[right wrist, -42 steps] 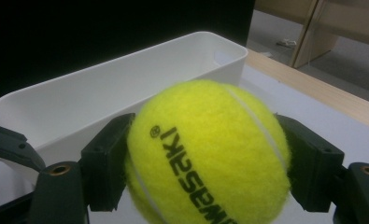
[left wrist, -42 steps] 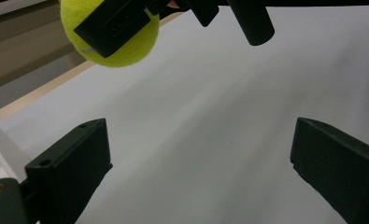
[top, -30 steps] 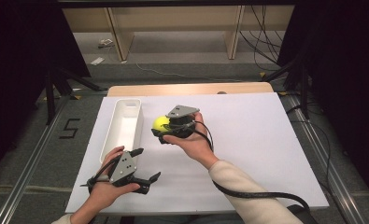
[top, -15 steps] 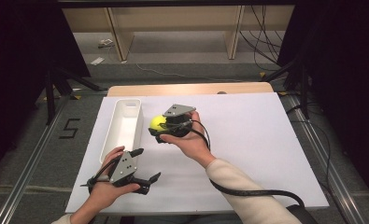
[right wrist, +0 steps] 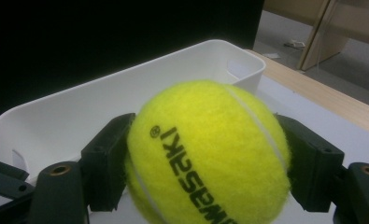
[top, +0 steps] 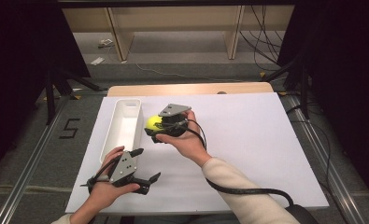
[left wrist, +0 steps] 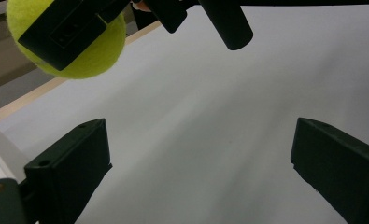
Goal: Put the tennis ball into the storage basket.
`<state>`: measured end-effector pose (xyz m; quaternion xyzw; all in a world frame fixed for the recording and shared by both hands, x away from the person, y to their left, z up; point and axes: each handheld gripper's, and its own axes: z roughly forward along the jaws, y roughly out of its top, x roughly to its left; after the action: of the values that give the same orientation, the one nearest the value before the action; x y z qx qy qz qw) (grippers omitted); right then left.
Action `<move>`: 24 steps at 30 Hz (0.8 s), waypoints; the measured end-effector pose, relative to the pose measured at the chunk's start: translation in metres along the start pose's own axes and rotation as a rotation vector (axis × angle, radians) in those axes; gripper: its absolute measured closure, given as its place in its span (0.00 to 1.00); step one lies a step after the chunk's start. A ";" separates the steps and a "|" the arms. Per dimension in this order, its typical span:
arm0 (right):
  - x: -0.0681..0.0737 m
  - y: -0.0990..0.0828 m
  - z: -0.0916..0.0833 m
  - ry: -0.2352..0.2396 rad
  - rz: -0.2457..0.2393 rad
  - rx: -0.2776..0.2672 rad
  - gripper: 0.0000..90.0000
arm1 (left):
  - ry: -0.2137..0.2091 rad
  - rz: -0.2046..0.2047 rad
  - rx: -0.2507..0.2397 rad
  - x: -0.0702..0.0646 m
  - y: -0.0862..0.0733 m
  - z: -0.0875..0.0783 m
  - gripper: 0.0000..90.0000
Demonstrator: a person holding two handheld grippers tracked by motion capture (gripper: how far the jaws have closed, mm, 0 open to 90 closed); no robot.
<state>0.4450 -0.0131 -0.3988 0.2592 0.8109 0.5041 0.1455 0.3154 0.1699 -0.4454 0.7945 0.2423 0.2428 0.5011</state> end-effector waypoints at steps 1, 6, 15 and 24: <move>0.000 0.000 0.000 -0.001 0.001 0.001 0.30 | -0.001 0.001 0.001 0.000 0.000 0.000 0.05; 0.001 0.002 0.002 0.001 0.000 0.000 0.30 | -0.003 -0.002 0.002 0.000 0.000 0.000 0.04; 0.002 0.004 0.006 0.002 -0.002 0.003 0.30 | -0.005 -0.002 0.003 -0.001 0.000 0.000 0.05; 0.003 0.007 0.008 0.003 -0.003 0.004 0.30 | -0.005 -0.001 0.004 -0.001 0.000 0.000 0.05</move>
<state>0.4485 -0.0029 -0.3966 0.2577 0.8126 0.5024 0.1446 0.3151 0.1693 -0.4455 0.7960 0.2418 0.2402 0.5003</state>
